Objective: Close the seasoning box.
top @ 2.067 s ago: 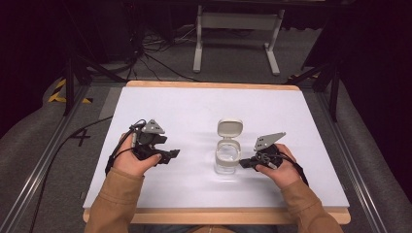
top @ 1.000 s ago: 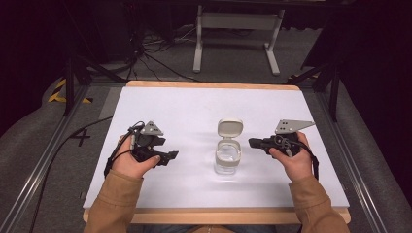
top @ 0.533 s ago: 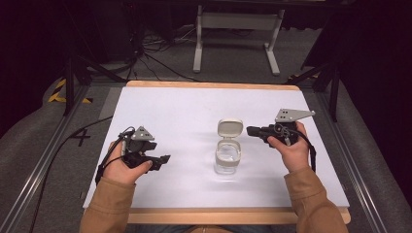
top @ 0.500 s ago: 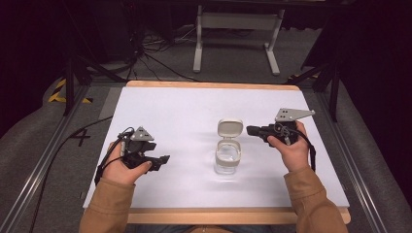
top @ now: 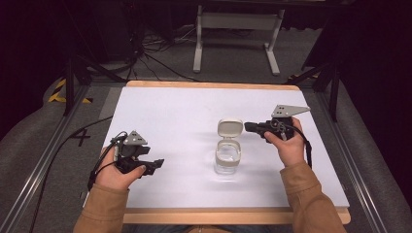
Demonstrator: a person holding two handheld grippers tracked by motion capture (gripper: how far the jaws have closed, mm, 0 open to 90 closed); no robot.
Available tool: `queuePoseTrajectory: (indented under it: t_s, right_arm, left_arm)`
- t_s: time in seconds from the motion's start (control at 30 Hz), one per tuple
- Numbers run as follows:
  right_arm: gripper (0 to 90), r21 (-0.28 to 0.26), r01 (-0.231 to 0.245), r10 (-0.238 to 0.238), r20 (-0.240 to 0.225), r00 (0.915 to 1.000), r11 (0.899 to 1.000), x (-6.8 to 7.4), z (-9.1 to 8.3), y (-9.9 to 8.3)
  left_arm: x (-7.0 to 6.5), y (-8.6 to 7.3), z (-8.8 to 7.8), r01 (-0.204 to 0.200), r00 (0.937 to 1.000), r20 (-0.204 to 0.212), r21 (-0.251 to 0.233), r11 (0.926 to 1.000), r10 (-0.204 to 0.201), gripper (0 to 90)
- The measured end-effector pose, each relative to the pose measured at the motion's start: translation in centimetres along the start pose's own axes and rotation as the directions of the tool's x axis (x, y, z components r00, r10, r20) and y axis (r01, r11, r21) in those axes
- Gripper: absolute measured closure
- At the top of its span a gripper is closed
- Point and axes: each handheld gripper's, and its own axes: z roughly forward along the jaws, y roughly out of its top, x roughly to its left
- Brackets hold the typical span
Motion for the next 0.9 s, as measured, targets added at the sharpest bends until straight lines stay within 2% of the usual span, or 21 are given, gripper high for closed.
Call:
queuePoseTrajectory:
  t_s: [0.03,0.07,0.13,0.17,0.2,0.23,0.37,0.53,0.7,0.83,0.9]
  right_arm:
    - [89.9,0.002,-0.006,0.006,-0.006,1.0000,1.000,-0.2,0.2,0.0]
    - [89.9,0.000,-0.009,0.009,-0.010,0.9999,1.000,-0.3,0.4,-0.1]
    - [89.8,0.001,-0.012,0.012,-0.021,0.9997,1.000,-0.5,0.6,-0.1]
    - [89.9,0.001,-0.016,0.016,-0.026,0.9995,1.000,-0.5,0.7,-0.1]
    - [89.8,0.001,-0.014,0.014,-0.030,0.9994,1.000,-0.5,0.8,0.0]
    - [89.8,0.002,-0.011,0.011,-0.036,0.9993,1.000,-0.5,1.0,0.0]
    - [89.8,0.004,-0.006,0.006,-0.047,0.9989,1.000,-0.5,1.2,0.0]
    - [89.8,0.003,0.000,0.001,-0.050,0.9987,1.000,-0.4,1.4,0.1]
    - [89.9,0.005,0.004,-0.004,-0.049,0.9988,1.000,-0.4,1.5,0.1]
    - [89.9,0.004,0.010,-0.010,-0.050,0.9987,1.000,-0.3,1.5,0.2]
    - [89.8,0.003,0.016,-0.016,-0.051,0.9986,1.000,-0.2,1.4,0.3]
  left_arm:
    - [0.1,-0.1,-0.2,-0.010,0.9999,-0.004,0.004,0.9999,0.010,33.3]
    - [0.1,-0.2,-0.3,0.010,0.9999,-0.006,0.000,1.0000,-0.010,33.3]
    - [0.2,-0.4,-0.6,0.011,0.9999,-0.010,0.002,0.9999,-0.011,33.3]
    - [0.1,-0.6,-0.5,0.026,0.9996,-0.008,-0.010,0.9996,-0.026,33.4]
    - [0.4,-0.6,-0.8,0.001,0.9999,-0.017,0.002,1.0000,-0.001,33.3]
    - [0.3,-0.6,-0.8,0.016,0.9997,-0.017,0.000,0.9999,-0.016,33.4]
    - [0.3,-0.8,-0.9,0.016,0.9997,-0.018,-0.009,0.9998,-0.017,33.4]
    - [0.3,-0.9,-1.0,0.029,0.9994,-0.020,-0.015,0.9995,-0.029,33.3]
    - [0.4,-0.9,-1.1,0.016,0.9996,-0.022,-0.002,0.9999,-0.016,33.4]
    - [0.3,-1.0,-1.0,0.031,0.9993,-0.020,-0.014,0.9994,-0.032,33.4]
    - [0.4,-0.9,-1.1,0.020,0.9996,-0.018,-0.007,0.9998,-0.020,33.4]
